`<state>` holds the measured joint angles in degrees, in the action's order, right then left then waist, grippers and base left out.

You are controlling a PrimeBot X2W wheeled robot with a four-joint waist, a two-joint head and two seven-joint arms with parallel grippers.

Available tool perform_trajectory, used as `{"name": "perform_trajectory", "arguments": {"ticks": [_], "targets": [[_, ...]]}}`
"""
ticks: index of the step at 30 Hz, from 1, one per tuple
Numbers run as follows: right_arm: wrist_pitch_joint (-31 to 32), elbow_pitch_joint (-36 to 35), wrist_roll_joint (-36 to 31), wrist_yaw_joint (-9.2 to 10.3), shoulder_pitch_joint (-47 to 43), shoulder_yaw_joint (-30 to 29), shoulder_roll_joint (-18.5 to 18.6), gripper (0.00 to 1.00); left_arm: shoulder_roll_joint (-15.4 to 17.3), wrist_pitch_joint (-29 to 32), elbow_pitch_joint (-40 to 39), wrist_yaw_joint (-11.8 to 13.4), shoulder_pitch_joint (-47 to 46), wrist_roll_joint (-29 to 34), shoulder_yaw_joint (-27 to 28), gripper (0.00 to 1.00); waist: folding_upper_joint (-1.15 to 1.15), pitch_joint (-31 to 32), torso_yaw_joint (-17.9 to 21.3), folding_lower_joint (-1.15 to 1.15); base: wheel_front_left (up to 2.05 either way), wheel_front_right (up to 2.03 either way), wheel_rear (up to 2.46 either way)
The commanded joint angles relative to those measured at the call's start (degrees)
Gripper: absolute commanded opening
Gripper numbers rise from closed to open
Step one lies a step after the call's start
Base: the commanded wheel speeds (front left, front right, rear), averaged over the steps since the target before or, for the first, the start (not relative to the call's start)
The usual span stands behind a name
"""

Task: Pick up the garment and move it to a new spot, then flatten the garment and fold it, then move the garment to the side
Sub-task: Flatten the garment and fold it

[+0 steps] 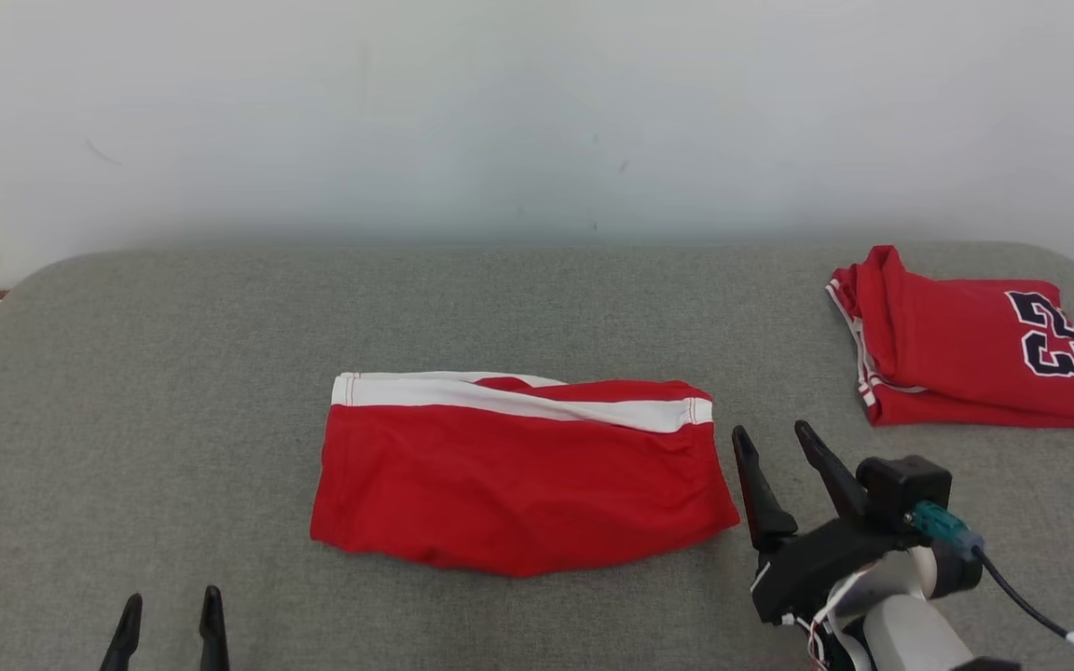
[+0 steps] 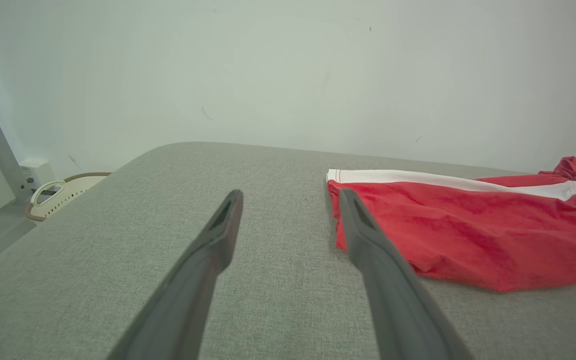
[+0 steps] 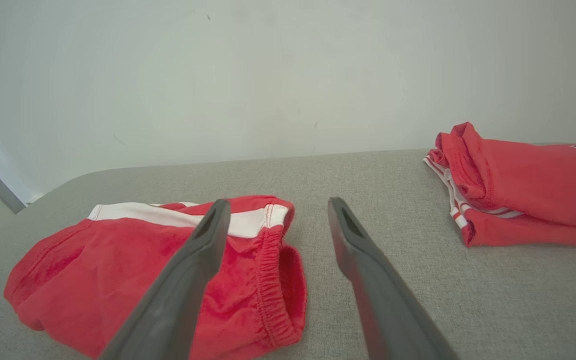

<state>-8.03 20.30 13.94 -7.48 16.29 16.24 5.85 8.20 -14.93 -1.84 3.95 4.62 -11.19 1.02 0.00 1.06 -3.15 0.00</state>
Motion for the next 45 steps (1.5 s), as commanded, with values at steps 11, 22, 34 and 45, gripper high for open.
{"name": "perform_trajectory", "arguments": {"ticks": [11, 22, 34, 45], "targets": [[-1.54, 19.91, 0.97, -0.01, 12.31, -0.09, -1.37, 1.00, -1.60, -0.26, 2.14, -2.64, -2.94, 1.36, -1.11, 1.00, 0.00, -2.64, -4.18, 0.00, 0.00, 0.00, 0.00], [-4.28, 38.81, 0.11, -0.01, 20.67, -2.47, -1.52, 1.00, -2.77, -0.26, 3.20, -4.23, -5.22, 2.24, -0.93, 1.00, 0.00, -5.10, -6.63, 0.00, 0.00, 0.00, 0.00], [-4.78, 50.76, 0.22, -0.01, 25.69, -3.97, -2.56, 1.00, -3.77, -0.26, 4.05, -5.20, -6.52, 2.78, 0.25, 1.00, 0.00, -6.85, -7.18, 0.00, 0.00, 0.00, 0.00], [-6.12, 49.12, 5.57, -0.01, 25.21, -0.16, -2.75, 0.00, -4.29, -0.26, 4.85, -5.72, -6.18, 3.12, 1.55, 1.00, 0.00, -6.05, -6.10, 0.00, 0.00, 0.00, 0.00]]}}
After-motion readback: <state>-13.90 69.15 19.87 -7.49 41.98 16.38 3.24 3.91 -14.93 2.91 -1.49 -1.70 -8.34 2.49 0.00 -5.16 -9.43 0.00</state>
